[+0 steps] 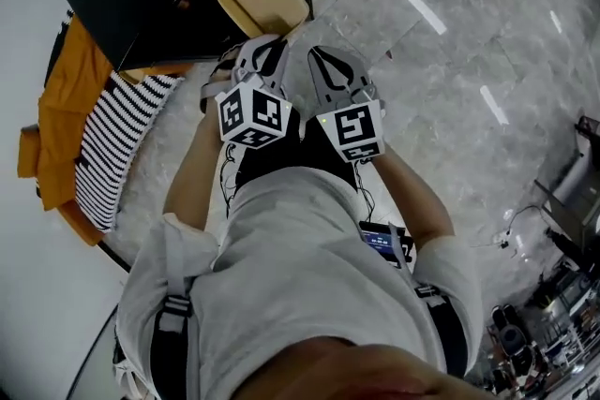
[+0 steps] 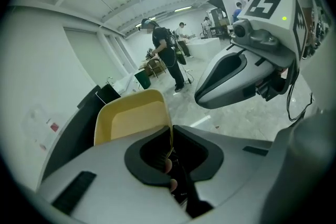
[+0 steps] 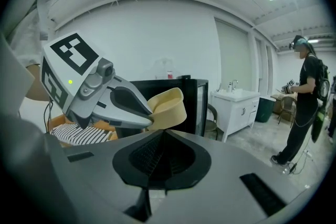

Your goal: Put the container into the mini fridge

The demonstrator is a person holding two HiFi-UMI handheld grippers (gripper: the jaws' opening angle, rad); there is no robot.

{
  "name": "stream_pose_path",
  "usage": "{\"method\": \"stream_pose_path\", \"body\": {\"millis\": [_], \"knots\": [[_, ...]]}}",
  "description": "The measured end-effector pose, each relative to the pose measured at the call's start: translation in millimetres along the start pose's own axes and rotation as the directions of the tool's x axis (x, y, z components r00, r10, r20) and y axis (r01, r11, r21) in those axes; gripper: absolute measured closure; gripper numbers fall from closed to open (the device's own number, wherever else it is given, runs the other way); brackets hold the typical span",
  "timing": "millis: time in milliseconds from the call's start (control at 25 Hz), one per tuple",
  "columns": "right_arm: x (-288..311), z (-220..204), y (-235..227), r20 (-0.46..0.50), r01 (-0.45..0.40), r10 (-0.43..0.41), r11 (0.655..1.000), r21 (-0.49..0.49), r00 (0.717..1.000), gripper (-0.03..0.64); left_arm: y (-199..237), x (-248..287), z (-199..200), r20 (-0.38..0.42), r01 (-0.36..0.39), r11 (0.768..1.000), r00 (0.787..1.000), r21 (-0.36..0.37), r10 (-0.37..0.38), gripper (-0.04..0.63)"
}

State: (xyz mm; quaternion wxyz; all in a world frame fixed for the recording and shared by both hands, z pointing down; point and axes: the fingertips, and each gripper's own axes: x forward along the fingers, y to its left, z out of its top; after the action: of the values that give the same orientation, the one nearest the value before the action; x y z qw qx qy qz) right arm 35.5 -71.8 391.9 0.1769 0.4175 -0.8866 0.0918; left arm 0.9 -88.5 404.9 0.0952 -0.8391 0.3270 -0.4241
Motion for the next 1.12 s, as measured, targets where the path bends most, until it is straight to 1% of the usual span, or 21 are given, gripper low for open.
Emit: {"method": "stream_pose_path", "body": {"millis": [120,200,320,440,520,800,920,1000,1120], "knots": [[18,-20,16,-0.026,0.011,-0.009,0.998,0.061,1.000,0.577,0,7,-21,-0.008,0.032,0.999,0.999,0.016,-0.032,0.566],[28,-35,18,-0.043,0.018,-0.014,0.997,0.081,0.999,0.577,0,20,-31,-0.013,0.049,0.999,0.999,0.019,-0.048,0.566],[37,-56,23,-0.081,0.021,-0.014,0.996,0.088,0.997,0.577,-6,37,-54,-0.026,0.054,0.998,0.998,0.007,-0.054,0.566],[49,-68,29,-0.111,0.045,-0.036,0.995,0.084,0.993,0.577,-7,50,-84,-0.049,0.075,0.997,0.996,0.002,-0.075,0.566],[54,-75,30,-0.126,0.065,-0.053,0.993,0.099,0.991,0.577,-7,59,-101,-0.067,0.091,0.996,0.994,-0.006,-0.092,0.566],[67,-99,29,-0.166,0.141,-0.112,0.974,0.180,0.980,0.577,0,96,-142,-0.097,0.097,0.993,0.990,-0.068,-0.103,0.566],[76,-99,35,-0.165,0.148,-0.120,0.975,0.167,0.979,0.577,1,102,-159,-0.103,0.094,0.993,0.990,-0.069,-0.101,0.566],[86,-93,33,-0.145,0.154,-0.132,0.975,0.157,0.981,0.577,2,105,-166,-0.107,0.091,0.994,0.989,-0.068,-0.097,0.566],[101,-89,22,-0.113,0.174,-0.156,0.969,0.173,0.981,0.577,2,115,-177,-0.119,0.087,0.993,0.988,-0.074,-0.096,0.566]]}}
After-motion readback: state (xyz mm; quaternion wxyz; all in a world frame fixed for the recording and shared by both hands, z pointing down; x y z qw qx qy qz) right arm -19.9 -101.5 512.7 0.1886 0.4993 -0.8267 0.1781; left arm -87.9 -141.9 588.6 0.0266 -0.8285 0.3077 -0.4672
